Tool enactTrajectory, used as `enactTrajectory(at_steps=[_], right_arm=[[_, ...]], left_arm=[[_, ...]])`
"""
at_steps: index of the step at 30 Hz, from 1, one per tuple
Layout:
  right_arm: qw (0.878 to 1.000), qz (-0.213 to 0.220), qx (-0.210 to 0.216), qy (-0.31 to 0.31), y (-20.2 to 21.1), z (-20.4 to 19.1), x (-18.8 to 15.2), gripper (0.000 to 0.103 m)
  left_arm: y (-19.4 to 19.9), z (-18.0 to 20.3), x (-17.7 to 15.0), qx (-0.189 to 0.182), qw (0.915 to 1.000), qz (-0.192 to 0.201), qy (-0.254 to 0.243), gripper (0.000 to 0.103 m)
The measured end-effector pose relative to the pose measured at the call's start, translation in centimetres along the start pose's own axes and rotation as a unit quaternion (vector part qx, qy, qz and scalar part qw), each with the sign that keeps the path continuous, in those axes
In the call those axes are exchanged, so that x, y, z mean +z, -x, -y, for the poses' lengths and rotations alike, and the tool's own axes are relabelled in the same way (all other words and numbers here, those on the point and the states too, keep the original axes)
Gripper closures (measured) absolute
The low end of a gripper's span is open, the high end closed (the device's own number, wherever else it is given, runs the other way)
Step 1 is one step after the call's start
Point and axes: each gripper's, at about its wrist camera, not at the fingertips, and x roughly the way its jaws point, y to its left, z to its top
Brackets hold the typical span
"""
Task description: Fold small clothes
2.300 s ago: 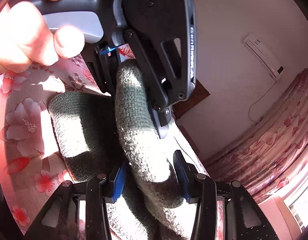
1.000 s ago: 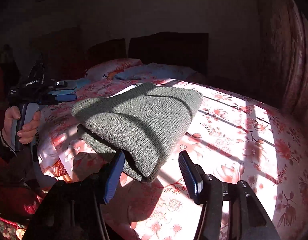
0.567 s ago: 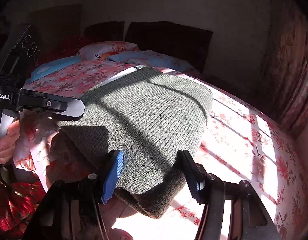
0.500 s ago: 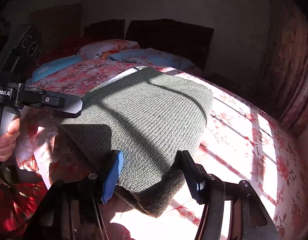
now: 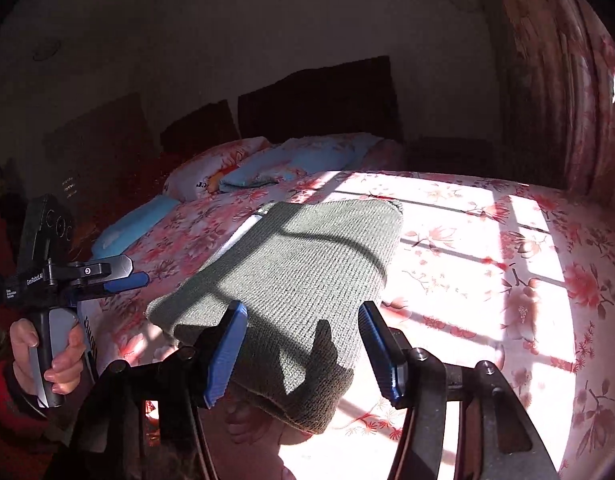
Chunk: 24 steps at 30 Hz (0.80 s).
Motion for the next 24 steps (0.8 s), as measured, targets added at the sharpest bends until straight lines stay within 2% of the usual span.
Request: enactTrajectory(at_steps=[3,5,7,8,10,12,14,18,20,22,24], right_arm=[[0.998,0.016,-0.006,0.058,0.2,-2.2,0.0,0.043],[0.997,-0.012,-0.006,0.076,-1.3,-3.0,-0.2,0.042],[0.997,-0.044,0.008,0.066,-2.8,-3.1,-0.1,0.042],[0.997,-0.045,0.014,0.059,-3.0,-3.1,0.1,0.042],[0.998,-0.027,0.014,0.057,-2.6,-3.4,0.7,0.042],[0.998,-0.004,0.012,0.064,-1.7,-3.9,1.2,0.042],[0.996,0.025,0.001,0.081,0.1,-4.9,1.5,0.042],[0.983,0.096,-0.048,0.148,4.3,-6.8,1.6,0.042],[0.972,0.142,-0.068,0.172,6.8,-7.4,1.4,0.041],[0.955,0.198,-0.1,0.196,9.9,-7.9,1.5,0.037],[0.938,0.25,-0.124,0.207,12.7,-8.4,2.1,0.027]], left_arm=[[-0.1,2.1,-0.2,0.022,0.9983,0.02,-0.05,0.0],[-1.3,3.3,-0.2,0.05,0.9953,0.018,-0.081,0.0],[-2.5,3.3,0.0,0.069,0.9947,0.003,-0.076,0.0],[-2.8,3.1,0.1,0.067,0.9955,-0.004,-0.067,0.0],[-2.2,2.9,0.2,0.067,0.9963,0.006,-0.054,0.0],[-1.1,3.6,0.3,0.107,0.9906,0.031,-0.079,0.0],[0.6,4.9,0.3,0.16,0.9763,0.082,-0.121,0.0],[4.1,8.4,0.7,0.209,0.9475,0.166,-0.176,0.0],[5.7,10.1,1.0,0.223,0.9338,0.202,-0.194,0.0],[7.6,11.8,1.0,0.245,0.9166,0.243,-0.202,0.0],[9.1,13.4,0.9,0.251,0.9037,0.272,-0.216,0.0]])
